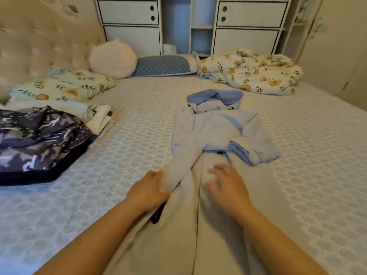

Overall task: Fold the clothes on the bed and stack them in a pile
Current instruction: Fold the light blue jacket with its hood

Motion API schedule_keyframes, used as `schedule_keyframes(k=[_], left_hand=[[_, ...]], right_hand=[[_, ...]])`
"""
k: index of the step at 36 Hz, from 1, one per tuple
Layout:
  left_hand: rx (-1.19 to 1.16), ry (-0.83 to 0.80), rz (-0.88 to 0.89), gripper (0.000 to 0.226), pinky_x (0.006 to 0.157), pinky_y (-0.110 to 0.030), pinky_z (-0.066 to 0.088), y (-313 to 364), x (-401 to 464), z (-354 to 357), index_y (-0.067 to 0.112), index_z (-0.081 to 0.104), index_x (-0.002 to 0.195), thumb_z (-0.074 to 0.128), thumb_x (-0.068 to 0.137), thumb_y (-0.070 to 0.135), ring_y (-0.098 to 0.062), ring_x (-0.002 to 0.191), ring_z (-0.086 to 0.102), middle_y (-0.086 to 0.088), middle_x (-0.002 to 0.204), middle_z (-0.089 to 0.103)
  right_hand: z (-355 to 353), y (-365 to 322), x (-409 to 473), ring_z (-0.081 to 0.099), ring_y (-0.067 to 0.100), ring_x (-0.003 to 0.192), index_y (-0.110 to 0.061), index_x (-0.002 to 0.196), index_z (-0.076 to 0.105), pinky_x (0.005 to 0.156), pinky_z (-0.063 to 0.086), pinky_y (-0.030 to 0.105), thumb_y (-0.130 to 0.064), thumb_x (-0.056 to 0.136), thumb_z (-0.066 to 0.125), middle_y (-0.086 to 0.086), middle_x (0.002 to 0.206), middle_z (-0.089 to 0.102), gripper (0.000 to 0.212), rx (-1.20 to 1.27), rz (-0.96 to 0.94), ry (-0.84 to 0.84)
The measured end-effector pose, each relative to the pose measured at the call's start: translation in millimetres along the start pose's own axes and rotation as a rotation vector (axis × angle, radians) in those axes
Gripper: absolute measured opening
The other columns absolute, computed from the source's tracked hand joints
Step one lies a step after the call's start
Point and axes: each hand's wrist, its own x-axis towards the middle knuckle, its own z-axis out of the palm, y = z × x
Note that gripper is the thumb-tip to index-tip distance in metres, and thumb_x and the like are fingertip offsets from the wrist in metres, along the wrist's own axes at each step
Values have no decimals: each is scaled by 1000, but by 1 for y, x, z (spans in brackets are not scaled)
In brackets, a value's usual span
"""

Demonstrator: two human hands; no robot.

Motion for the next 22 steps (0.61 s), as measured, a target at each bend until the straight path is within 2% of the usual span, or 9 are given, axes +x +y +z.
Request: schedule_keyframes(k=[2, 4, 8, 10, 14, 15, 17, 19, 22], left_hand=[[175, -20, -31, 46, 73, -31, 44, -5, -30, -9, 29, 47, 120, 51, 82, 55, -18, 92, 52, 2, 112, 48], [375, -13, -36, 40, 69, -30, 42, -5, -54, -13, 25, 48, 115, 52, 84, 50, -20, 91, 54, 1, 107, 48], [670, 53, -64, 21, 67, -26, 37, 2, -82, -19, 17, 62, 105, 46, 91, 13, -19, 94, 60, -1, 106, 60], [640, 127, -64, 23, 66, -27, 37, 8, -86, -38, 17, 63, 102, 43, 92, 11, -20, 90, 60, -1, 100, 61], [435, 197, -9, 24, 58, -29, 36, 38, -92, -72, 14, 64, 93, 42, 96, 23, -22, 72, 53, -4, 78, 53], [412, 181, 19, 24, 57, -29, 36, 47, -93, -72, 13, 63, 88, 44, 96, 24, -23, 72, 54, -5, 77, 53], [316, 114, 53, 25, 51, -27, 33, 63, -98, -64, 11, 53, 71, 47, 93, 21, -21, 67, 49, -4, 71, 48], [191, 8, 65, 27, 50, -28, 34, 70, -99, -48, 11, 50, 65, 51, 91, 20, -23, 71, 51, -4, 70, 49], [30, -110, 80, 27, 76, -31, 45, 76, -97, -13, 3, 68, 92, 52, 93, 25, -30, 96, 61, -16, 99, 67]], right_hand=[[8, -28, -19, 35, 15, 129, -24, 131, 52, 105, 29, 29, -42, 94, 48, -6, 140, 41, 42, 107, -35, -118], [19, -50, -34, 33, 16, 132, -22, 137, 47, 106, 28, 28, -43, 96, 44, -4, 146, 35, 46, 177, -19, -223], [39, -71, -56, 16, 19, 145, -21, 149, 28, 114, 16, 30, -47, 98, 38, -1, 159, 13, 58, 193, 51, -338], [47, -77, -64, 17, 21, 144, -18, 148, 26, 114, 16, 35, -48, 99, 31, 2, 158, 14, 58, 48, -20, -397], [46, -91, -80, -4, 13, 147, -20, 154, 4, 118, 1, 40, -47, 100, 26, -3, 161, -7, 64, -197, -211, -664], [37, -92, -80, 1, 13, 146, -22, 153, 10, 118, 5, 38, -46, 99, 33, -4, 161, -2, 63, -156, -215, -732], [10, -89, -77, 27, 12, 139, -27, 146, 37, 110, 21, 26, -37, 96, 47, -8, 155, 26, 52, 1, -148, -832], [-19, -79, -75, 51, 12, 118, -23, 126, 61, 91, 37, 18, -27, 92, 56, -6, 131, 58, 34, 139, -8, -790], [-50, -56, -69, 64, 9, 88, -12, 103, 72, 63, 45, 12, -12, 89, 58, -2, 99, 69, 20, 247, 160, -578]])
